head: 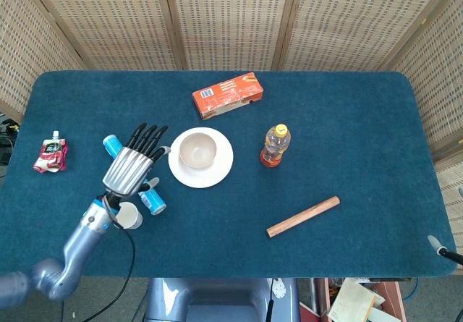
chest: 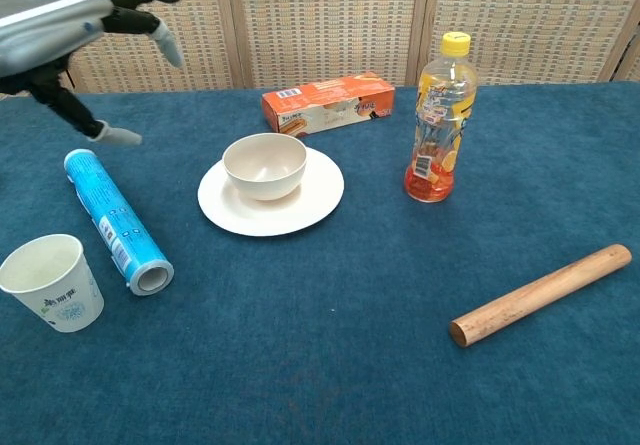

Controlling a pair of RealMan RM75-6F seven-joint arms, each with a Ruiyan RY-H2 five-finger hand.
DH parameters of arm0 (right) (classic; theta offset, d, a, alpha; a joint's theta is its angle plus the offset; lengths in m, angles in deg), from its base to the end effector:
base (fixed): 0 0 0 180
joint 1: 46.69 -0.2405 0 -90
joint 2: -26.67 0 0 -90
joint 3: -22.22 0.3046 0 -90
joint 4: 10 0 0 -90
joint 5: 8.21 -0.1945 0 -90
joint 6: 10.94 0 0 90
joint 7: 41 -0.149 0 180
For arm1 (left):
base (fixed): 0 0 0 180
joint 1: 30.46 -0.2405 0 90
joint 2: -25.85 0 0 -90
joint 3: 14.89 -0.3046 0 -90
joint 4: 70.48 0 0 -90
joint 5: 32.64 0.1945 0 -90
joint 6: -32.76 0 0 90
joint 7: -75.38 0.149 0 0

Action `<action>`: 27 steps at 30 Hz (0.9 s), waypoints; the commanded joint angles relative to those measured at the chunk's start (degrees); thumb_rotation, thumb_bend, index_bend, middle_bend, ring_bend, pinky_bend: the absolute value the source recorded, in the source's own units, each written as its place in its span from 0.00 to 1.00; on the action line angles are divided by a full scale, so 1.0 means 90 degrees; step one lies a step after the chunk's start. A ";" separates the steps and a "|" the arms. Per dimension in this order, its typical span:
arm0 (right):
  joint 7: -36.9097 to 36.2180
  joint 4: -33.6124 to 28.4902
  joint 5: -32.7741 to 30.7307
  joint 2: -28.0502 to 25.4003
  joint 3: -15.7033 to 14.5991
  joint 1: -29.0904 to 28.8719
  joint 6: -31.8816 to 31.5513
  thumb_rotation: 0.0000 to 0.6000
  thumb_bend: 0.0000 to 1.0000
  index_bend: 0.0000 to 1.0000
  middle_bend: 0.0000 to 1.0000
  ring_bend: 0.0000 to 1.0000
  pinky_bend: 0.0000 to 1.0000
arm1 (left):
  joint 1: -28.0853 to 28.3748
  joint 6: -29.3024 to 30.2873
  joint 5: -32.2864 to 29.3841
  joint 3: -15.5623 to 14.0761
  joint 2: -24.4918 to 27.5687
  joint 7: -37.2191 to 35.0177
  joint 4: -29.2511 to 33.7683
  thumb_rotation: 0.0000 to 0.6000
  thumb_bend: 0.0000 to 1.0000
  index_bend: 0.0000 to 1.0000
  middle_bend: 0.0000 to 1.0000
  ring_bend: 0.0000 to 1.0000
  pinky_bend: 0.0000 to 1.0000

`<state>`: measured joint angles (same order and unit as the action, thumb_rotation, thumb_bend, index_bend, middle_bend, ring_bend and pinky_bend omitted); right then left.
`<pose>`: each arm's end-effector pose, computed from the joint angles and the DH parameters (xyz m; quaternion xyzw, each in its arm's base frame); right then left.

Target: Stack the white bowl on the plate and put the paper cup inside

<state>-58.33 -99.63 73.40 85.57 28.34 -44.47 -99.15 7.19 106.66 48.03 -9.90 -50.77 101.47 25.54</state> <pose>-0.3808 -0.1531 0.2537 0.4873 -0.4388 0.4308 0.6200 -0.1758 0.3394 0.0929 -0.7406 -0.1960 -0.4342 0.4739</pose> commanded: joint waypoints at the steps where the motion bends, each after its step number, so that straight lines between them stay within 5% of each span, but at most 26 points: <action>1: 0.0073 -0.0042 0.0011 -0.0001 -0.0007 0.0010 -0.0019 1.00 0.17 0.00 0.00 0.00 0.00 | -0.0665 0.0707 0.0869 -0.0624 0.0630 -0.0494 0.0558 1.00 0.15 0.32 0.00 0.00 0.00; 6: 0.0162 -0.0120 0.0050 -0.0012 -0.0006 0.0051 -0.0128 1.00 0.17 0.00 0.00 0.00 0.00 | -0.1359 0.1449 0.1915 -0.1327 0.0866 -0.0957 0.0310 1.00 0.16 0.34 0.00 0.00 0.00; 13: 0.0170 -0.0135 0.0063 -0.0019 -0.0017 0.0069 -0.0139 1.00 0.17 0.00 0.00 0.00 0.00 | -0.2062 0.1987 0.2530 -0.1863 0.0740 -0.1300 -0.0575 1.00 0.16 0.36 0.00 0.00 0.00; 27: 0.0200 -0.0175 0.0127 -0.0025 -0.0030 0.0075 -0.0171 1.00 0.17 0.00 0.00 0.00 0.00 | -0.2669 0.2126 0.2496 -0.2036 0.0589 -0.2171 -0.1713 1.00 0.19 0.38 0.00 0.00 0.00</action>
<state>-56.56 -101.19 74.51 85.34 28.08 -43.79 -100.67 -16.46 126.23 70.90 -28.27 -45.02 82.68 10.79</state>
